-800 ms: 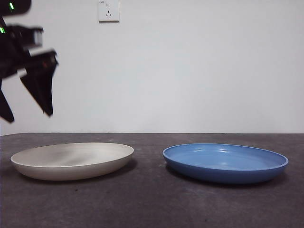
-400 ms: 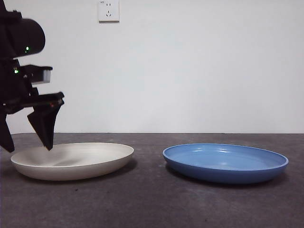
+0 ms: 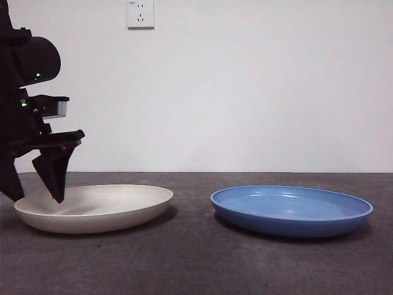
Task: Pick up the white plate, put it on the blue plate, put it on desk
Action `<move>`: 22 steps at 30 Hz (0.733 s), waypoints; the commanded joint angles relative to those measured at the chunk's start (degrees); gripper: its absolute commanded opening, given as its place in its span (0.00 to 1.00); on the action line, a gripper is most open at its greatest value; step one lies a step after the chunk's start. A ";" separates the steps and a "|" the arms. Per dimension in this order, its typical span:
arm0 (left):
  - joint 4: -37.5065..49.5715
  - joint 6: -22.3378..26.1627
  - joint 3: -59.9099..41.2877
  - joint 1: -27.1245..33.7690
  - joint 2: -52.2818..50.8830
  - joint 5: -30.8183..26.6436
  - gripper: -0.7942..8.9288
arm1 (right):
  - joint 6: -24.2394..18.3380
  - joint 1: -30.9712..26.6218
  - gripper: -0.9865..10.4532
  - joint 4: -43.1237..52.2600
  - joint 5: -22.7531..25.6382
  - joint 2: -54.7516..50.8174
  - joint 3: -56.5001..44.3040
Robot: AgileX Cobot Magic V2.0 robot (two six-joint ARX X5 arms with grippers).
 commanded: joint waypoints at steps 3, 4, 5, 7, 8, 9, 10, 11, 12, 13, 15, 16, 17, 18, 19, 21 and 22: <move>0.17 -1.66 1.27 -0.04 1.14 -0.22 0.19 | -0.79 0.13 0.42 0.52 -0.13 0.35 1.11; -0.02 -1.66 1.27 -0.07 1.16 -0.22 0.16 | -0.79 0.13 0.42 0.52 -0.13 0.35 1.11; -0.13 -1.66 1.27 -0.07 1.16 -0.22 0.16 | -0.77 0.13 0.42 0.52 -0.13 0.35 1.11; -0.48 -1.68 1.27 -0.07 1.18 -0.22 0.16 | -0.79 0.13 0.42 0.52 -0.13 0.35 1.11; -0.66 -1.70 1.27 -0.07 1.18 -0.22 0.16 | -0.79 0.13 0.42 0.52 -0.13 0.35 1.11; -0.72 -1.70 1.27 -0.04 1.22 -0.22 0.16 | -0.79 0.13 0.42 0.52 -0.13 0.35 1.11; -0.87 -1.73 1.27 -0.04 1.25 -0.22 0.14 | -0.79 0.13 0.42 0.52 -0.13 0.35 1.11; -0.90 -1.70 1.27 -0.04 1.33 -0.22 0.13 | -0.79 0.13 0.42 0.52 -0.13 0.35 1.11; -0.90 -1.70 1.27 -0.04 1.40 -0.22 0.12 | -0.79 0.13 0.42 0.52 -0.13 0.35 1.11; -0.90 -1.73 1.27 -0.04 1.44 -0.22 0.09 | -0.79 0.13 0.42 0.52 -0.13 0.35 1.11; -0.79 -2.23 1.27 -0.04 1.55 -0.22 0.10 | -0.79 0.13 0.42 0.52 -0.13 0.35 1.11; -0.50 -2.80 1.27 -0.04 1.55 -0.22 0.10 | -0.79 0.13 0.42 0.52 -0.13 0.35 1.11; -0.15 -3.23 1.27 -0.04 1.55 -0.22 0.10 | -0.79 0.13 0.42 0.52 -0.13 0.35 1.11; 0.07 -3.39 1.27 -0.04 1.55 -0.22 0.10 | -0.79 0.13 0.42 0.52 -0.13 0.35 1.11; 0.31 -3.76 1.27 -0.04 1.53 -0.22 0.10 | -0.79 0.13 0.42 0.52 -0.13 0.35 1.11; 0.63 -4.24 1.29 0.02 1.51 -0.20 0.10 | -0.79 0.13 0.42 0.52 -0.13 0.35 1.11; 0.72 -4.26 1.31 0.07 1.42 -0.17 0.10 | -0.79 0.13 0.42 0.52 -0.13 0.35 1.11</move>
